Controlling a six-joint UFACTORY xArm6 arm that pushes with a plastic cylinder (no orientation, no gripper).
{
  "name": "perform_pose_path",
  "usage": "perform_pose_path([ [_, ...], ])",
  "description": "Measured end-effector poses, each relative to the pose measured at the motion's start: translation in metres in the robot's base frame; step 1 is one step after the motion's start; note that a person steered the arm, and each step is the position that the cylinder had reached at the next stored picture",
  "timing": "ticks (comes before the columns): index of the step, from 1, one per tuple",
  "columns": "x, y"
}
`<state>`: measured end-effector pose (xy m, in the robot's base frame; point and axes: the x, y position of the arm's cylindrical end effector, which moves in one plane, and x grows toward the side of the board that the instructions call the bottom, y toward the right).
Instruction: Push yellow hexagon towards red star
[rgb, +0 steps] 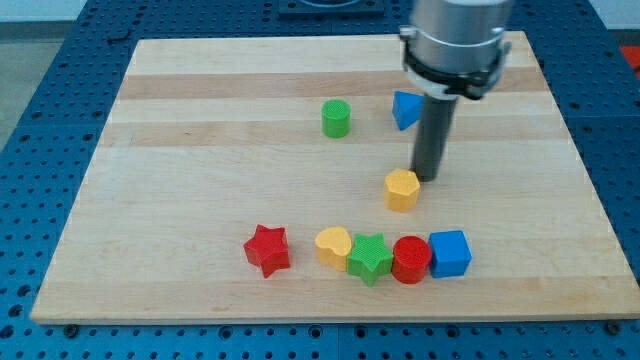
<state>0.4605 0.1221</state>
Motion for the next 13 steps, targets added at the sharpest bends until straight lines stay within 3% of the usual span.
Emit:
perform_pose_path([
  [1,0.010,0.008],
  [5,0.017,-0.124],
  [6,0.019,-0.119],
  [8,0.040,-0.037],
  [9,0.046,-0.051],
  [13,0.049,-0.210],
])
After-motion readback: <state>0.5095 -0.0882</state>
